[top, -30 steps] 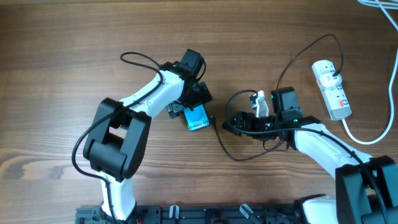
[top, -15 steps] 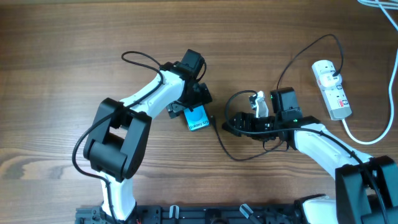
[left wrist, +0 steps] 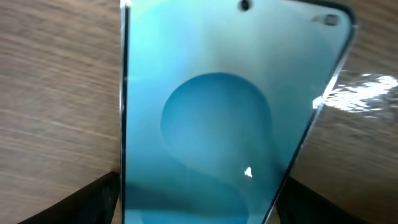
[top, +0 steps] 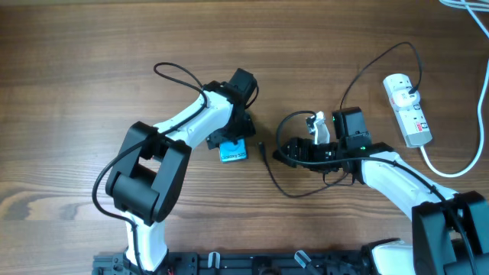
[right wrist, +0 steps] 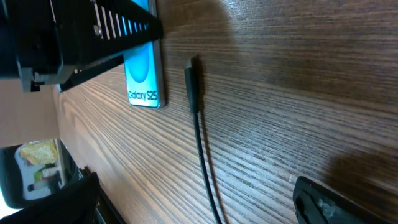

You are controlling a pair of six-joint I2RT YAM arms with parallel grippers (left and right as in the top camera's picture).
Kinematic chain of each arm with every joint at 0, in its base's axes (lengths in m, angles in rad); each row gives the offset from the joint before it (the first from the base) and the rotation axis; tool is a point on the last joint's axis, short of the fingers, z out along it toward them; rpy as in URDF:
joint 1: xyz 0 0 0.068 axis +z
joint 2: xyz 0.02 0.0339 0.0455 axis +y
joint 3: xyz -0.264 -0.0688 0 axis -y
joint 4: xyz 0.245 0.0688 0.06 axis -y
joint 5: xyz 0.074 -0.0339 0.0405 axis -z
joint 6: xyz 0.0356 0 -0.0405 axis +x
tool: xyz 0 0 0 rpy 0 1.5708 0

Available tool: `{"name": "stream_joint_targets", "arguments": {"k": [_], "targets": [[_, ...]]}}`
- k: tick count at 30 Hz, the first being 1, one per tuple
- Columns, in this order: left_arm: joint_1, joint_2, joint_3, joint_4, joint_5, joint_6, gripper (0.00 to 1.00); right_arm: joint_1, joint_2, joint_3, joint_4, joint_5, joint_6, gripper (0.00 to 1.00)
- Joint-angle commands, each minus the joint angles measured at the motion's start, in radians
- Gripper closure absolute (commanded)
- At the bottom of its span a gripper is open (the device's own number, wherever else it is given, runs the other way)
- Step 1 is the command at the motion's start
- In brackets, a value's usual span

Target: Plug charger to phone and switch on socket

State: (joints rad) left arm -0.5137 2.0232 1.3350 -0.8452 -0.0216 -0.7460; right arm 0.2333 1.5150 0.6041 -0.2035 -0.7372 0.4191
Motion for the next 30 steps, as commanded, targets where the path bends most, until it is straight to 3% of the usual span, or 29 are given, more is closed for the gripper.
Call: {"name": "stream_joint_targets", "arguments": {"k": [1, 3, 12, 22, 30], "targets": [[0.039, 0.053, -0.042, -0.013, -0.025, 0.006, 0.15, 0.006, 0.009, 0.003, 0.027, -0.021, 0.000, 0.00], [0.051, 0.053, -0.042, 0.002, -0.025, 0.006, 0.13, 0.006, 0.009, 0.003, 0.045, -0.020, -0.001, 0.00], [0.049, 0.053, -0.042, 0.029, -0.011, 0.074, 0.27, 0.060, 0.009, 0.003, 0.122, -0.027, -0.084, 0.00], [0.161, 0.053, -0.042, -0.021, 0.350, 0.333, 0.27, 0.263, 0.017, 0.005, 0.346, 0.046, 0.034, 0.01], [0.187, 0.053, -0.042, -0.063, 0.408, 0.443, 0.26, 0.320, 0.125, 0.005, 0.466, 0.103, 0.136, 0.01]]}}
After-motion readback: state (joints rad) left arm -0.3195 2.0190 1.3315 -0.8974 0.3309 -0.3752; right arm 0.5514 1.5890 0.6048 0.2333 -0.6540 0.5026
